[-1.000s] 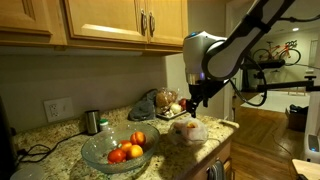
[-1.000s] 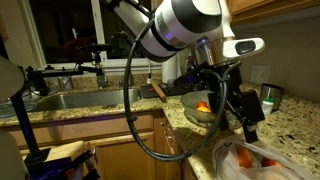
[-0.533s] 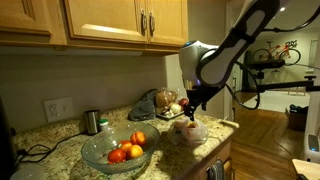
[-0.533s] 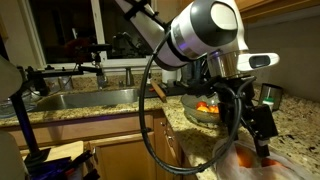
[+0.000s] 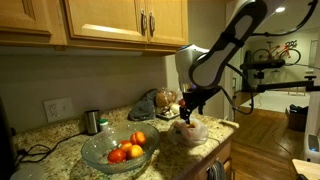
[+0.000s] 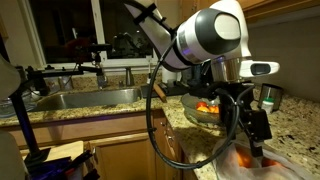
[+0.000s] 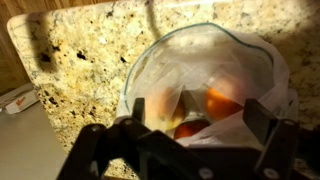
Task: Take one peach from the plastic and put it in the glass bowl
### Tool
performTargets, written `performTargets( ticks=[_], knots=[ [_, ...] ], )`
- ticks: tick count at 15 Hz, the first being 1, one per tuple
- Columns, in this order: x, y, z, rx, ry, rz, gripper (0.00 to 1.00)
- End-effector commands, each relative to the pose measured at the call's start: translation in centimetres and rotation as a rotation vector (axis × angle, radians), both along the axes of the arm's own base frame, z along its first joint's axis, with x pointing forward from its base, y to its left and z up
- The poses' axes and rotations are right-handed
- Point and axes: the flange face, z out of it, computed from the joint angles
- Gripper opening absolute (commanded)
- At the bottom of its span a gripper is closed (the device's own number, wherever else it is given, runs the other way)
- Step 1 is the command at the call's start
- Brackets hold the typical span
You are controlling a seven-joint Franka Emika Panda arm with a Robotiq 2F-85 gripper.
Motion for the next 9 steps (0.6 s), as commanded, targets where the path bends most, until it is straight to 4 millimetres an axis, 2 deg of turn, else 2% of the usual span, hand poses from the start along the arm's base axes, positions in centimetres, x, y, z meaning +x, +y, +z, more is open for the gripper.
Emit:
performTargets(
  ticks=[1,9],
  knots=[
    [0.4,0.07,0.19,0.022,-0.008,0.016,1.0],
    [0.69,-0.83,0.4,-0.001,-0.013,-0.002,1.0]
  ],
)
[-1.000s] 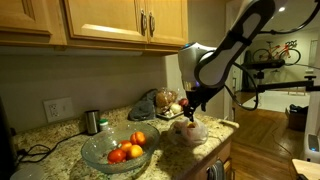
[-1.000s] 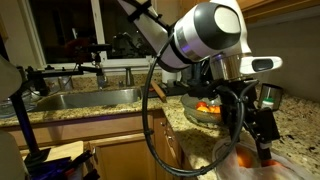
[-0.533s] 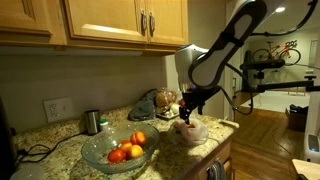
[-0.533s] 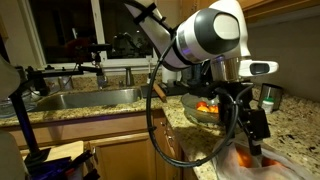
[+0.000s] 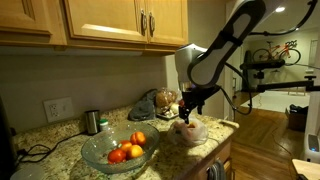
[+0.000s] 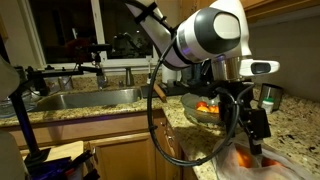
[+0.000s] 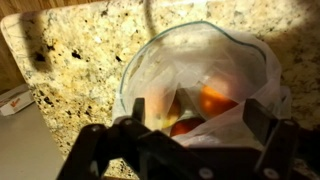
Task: Take one peach from the plastic and put it in the glass bowl
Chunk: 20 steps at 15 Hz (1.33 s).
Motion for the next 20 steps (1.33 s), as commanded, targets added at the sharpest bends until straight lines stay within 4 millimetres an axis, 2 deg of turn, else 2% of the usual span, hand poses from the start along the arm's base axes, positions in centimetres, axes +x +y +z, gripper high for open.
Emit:
performTargets(
  ticks=[1,6,12,16,20],
  knots=[
    [0.6,-1.1,0.1,-0.026,-0.009,-0.007,1.0],
    [1.2,-2.1,-0.1,-0.038,-0.006,-0.02,1.0],
    [1.5,-2.3,-0.7,-0.056,0.023,-0.025,1.0],
    [1.4,-1.7,-1.0,-0.077,0.051,-0.014,1.0],
    [0.7,-0.6,-0.2,-0.082,0.074,-0.009,1.0]
  ],
)
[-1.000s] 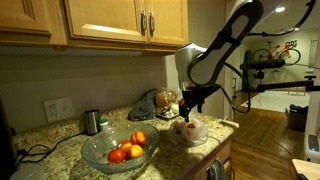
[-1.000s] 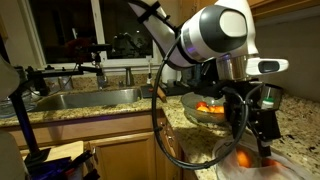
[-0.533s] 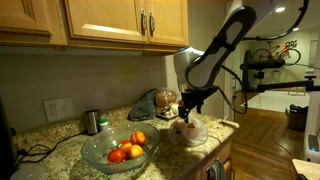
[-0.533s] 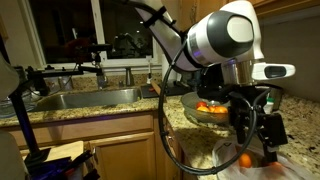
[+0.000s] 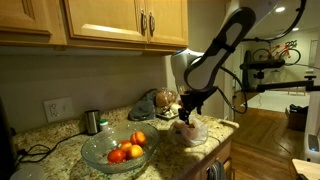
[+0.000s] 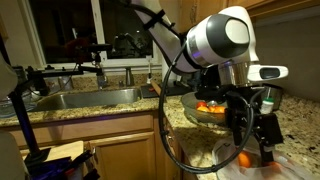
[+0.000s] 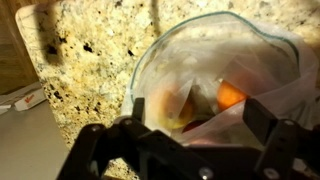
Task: Take one peach from the plastic and put it in the glass bowl
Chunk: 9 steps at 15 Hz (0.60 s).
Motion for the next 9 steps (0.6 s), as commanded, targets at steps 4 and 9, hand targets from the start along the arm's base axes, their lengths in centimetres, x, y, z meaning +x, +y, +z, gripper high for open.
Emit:
performTargets(
  ticks=[4,9],
  knots=[
    [-1.3,1.1,2.4,-0.043,0.042,-0.02,1.0],
    [-1.6,0.9,3.0,-0.058,0.075,-0.031,1.0]
  ],
)
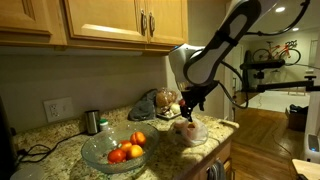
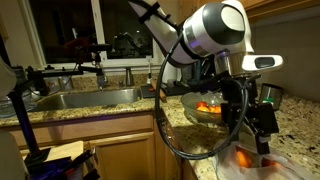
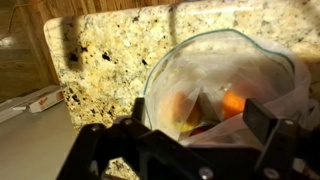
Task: Take one peach from the plastic and put it in the glass bowl
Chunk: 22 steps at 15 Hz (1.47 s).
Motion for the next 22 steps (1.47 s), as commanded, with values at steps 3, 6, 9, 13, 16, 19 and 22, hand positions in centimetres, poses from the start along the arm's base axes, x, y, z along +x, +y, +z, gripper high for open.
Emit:
performTargets(
  ticks=[3,6,9,13,16,19,22],
  knots=[
    [-0.8,-0.1,0.7,-0.025,0.033,-0.03,1.0],
    [-0.6,-0.4,0.1,-0.022,0.039,-0.029,1.0],
    [-0.3,-0.6,-0.4,-0.019,0.041,-0.025,1.0],
    [0.1,-0.7,-1.1,-0.017,0.041,-0.021,1.0],
    [0.8,-0.7,-1.6,-0.012,0.021,-0.011,1.0],
    [1.7,-0.8,-1.7,-0.014,-0.011,0.003,1.0],
    [2.5,-0.7,-1.6,-0.012,-0.028,0.012,1.0]
  ],
)
